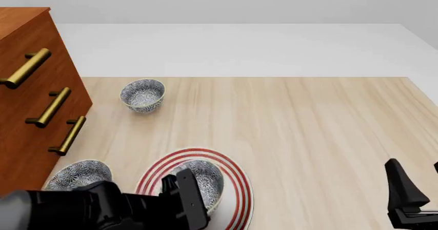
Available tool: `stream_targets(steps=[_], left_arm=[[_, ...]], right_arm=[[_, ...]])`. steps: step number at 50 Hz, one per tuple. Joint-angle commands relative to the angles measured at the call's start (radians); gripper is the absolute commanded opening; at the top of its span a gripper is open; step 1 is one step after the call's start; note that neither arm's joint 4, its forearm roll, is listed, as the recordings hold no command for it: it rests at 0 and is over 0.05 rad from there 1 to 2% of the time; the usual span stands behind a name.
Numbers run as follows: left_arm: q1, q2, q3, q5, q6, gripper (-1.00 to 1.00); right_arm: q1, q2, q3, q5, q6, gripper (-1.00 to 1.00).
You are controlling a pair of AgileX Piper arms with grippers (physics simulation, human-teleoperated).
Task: Pick up the bowl and put it in the middle on the plate.
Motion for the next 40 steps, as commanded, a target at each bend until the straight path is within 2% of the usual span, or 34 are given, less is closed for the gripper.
stream_targets(steps=[1, 18, 19, 40], left_arm=[[-0.001, 0.026, 0.015, -0.022, -0.001, -1.00], [-0.001, 0.012, 0.016, -0.018, -0.004, -1.00], [-0.001, 0.008, 0.015, -0.017, -0.006, 1.00], [0.003, -0.043, 0.012, 0.004, 0.005, 1.00]], right_arm=[[0.000, 0.002, 0.001, -0.003, 0.000, 1.00], [0.000, 0.000, -0.002, 0.002, 0.000, 1.00], [0.000, -0.001, -0.001, 0.001, 0.000, 1.00], [0.000, 0.001, 0.003, -0.004, 0.000, 1.00]])
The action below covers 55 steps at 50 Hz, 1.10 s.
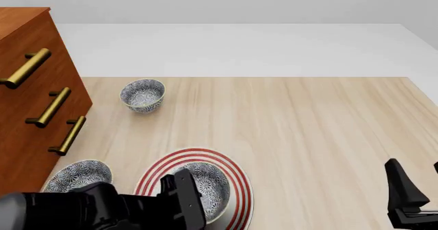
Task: Pick up the bowl and put it in the middle on the plate.
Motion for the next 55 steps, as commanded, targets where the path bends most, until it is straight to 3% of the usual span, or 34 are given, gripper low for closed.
stream_targets(steps=[1, 14, 26, 39, 55], left_arm=[[-0.003, -0.030, 0.000, 0.016, 0.000, 1.00], [0.000, -0.088, -0.015, 0.052, 0.005, 1.00], [0.016, -0.170, 0.023, -0.007, -0.044, 1.00], [0.113, -0.360, 0.075, -0.011, -0.026, 1.00], [0.149, -0.428, 0.134, -0.046, -0.041, 1.00]], right_arm=[[0.000, -0.001, 0.001, 0.000, 0.000, 1.00], [0.000, -0.001, -0.001, 0.002, 0.000, 1.00], [0.000, -0.002, -0.002, 0.005, 0.000, 1.00], [0.000, -0.002, -0.002, 0.005, 0.000, 1.00], [0.000, -0.002, -0.002, 0.005, 0.000, 1.00]])
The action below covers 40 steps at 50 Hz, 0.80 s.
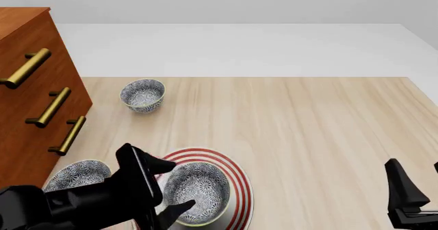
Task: Pick up the bowl and put it in the middle on the plate.
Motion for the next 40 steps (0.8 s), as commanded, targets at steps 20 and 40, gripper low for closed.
stream_targets(steps=[20, 40], left_arm=[[0.130, -0.190, 0.133, -0.061, -0.018, 1.00], [0.294, -0.395, 0.172, -0.040, -0.053, 1.00]], right_arm=[[0.000, 0.000, 0.000, 0.000, 0.000, 1.00], [0.000, 0.000, 0.000, 0.000, 0.000, 1.00]])
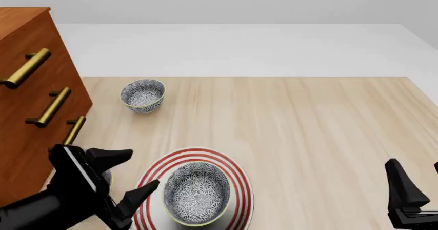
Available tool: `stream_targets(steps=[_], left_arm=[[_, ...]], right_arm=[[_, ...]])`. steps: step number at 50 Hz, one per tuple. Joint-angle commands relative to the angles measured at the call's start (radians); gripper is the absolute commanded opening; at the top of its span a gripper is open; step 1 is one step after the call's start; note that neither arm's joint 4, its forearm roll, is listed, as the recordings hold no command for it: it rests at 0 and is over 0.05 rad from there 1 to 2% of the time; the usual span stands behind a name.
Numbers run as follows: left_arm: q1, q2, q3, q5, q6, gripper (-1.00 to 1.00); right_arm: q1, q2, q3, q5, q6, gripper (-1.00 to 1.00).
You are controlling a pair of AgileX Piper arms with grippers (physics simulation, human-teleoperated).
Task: Pick up the bowl and put it in the middle on the plate.
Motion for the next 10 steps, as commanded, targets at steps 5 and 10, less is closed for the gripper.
stream_targets(steps=[5, 10], left_arm=[[0.137, -0.150, 0.062, -0.005, -0.013, 1.00], [0.238, -0.243, 0.094, 0.017, -0.023, 1.00]], right_arm=[[0.000, 0.000, 0.000, 0.000, 0.000, 1.00], [0.000, 0.000, 0.000, 0.000, 0.000, 1.00]])
